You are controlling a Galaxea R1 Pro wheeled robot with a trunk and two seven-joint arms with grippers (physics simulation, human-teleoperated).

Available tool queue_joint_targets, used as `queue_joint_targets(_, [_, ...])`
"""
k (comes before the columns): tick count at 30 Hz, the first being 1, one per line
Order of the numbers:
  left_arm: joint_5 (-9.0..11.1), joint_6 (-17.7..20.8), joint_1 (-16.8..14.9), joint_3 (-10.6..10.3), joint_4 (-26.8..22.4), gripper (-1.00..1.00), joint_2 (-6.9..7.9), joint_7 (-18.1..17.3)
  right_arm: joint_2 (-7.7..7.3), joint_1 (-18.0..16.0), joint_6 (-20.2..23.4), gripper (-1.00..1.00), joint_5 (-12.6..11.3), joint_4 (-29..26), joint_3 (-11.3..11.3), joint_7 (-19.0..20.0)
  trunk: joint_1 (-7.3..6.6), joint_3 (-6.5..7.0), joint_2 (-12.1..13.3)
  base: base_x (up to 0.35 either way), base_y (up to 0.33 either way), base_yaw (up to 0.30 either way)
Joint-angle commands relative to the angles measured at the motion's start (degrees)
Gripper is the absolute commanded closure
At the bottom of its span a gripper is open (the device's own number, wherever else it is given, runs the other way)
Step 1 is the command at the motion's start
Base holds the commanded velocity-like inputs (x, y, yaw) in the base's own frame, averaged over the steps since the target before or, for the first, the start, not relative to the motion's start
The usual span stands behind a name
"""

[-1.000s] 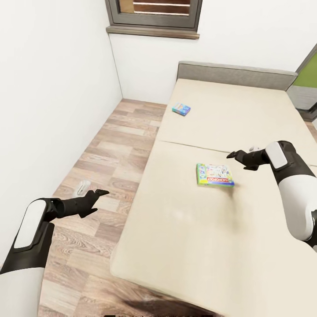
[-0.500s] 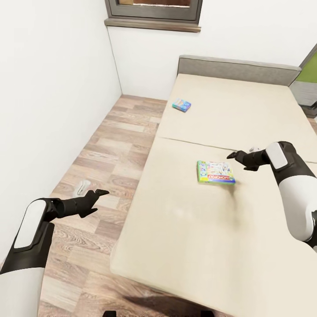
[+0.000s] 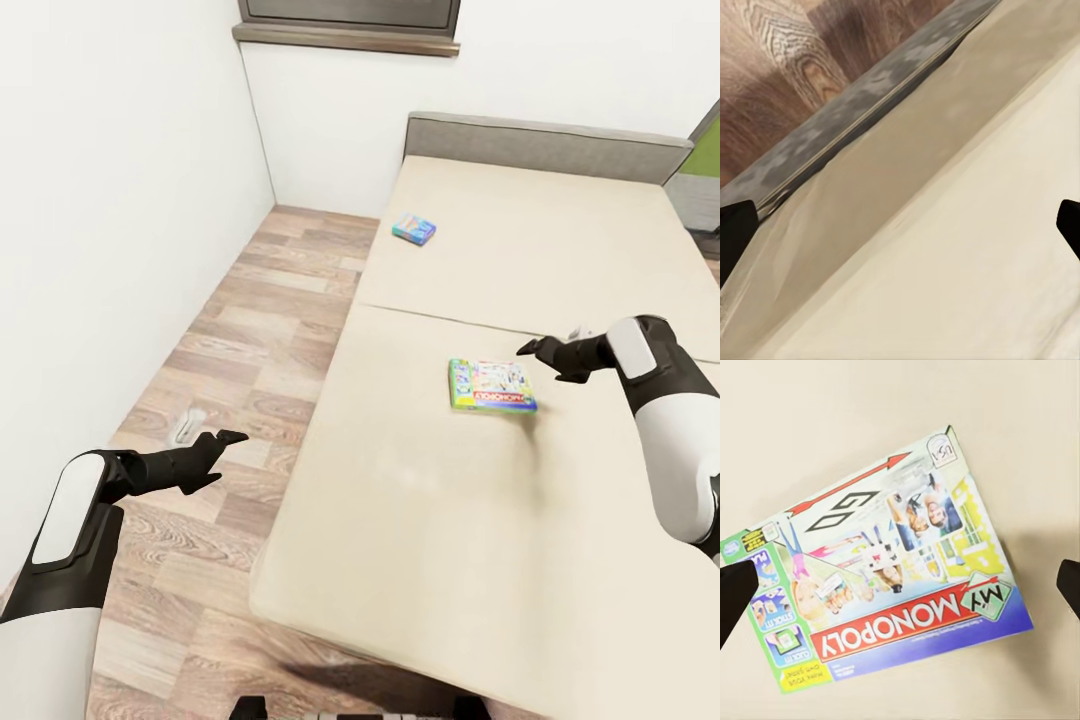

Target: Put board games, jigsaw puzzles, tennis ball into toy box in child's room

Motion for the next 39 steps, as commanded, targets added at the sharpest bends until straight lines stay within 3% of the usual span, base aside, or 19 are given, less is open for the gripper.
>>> queue_joint_targets(1, [0.6,0.1,0.0,0.0,0.0,-1.0,-0.01,0.6,-0.1,-0.3,0.1,-1.0,-0.6,-0.1,-0.1,-0.6,0.0,-0.13,0.0,0.0,0.0,0.0])
queue_joint_targets(11, [0.6,0.1,0.0,0.0,0.0,-1.0,-0.07,0.6,-1.6,-2.0,0.0,-1.0,-0.7,-0.1,0.0,-0.6,0.0,-1.07,0.0,0.0,0.0,0.0])
queue_joint_targets(39, [0.6,0.1,0.0,0.2,-0.2,-1.0,0.3,0.6,-2.02,-1.6,-0.4,-1.0,-0.7,0.0,-0.1,-0.5,0.0,-3.69,0.0,0.0,0.0,0.0])
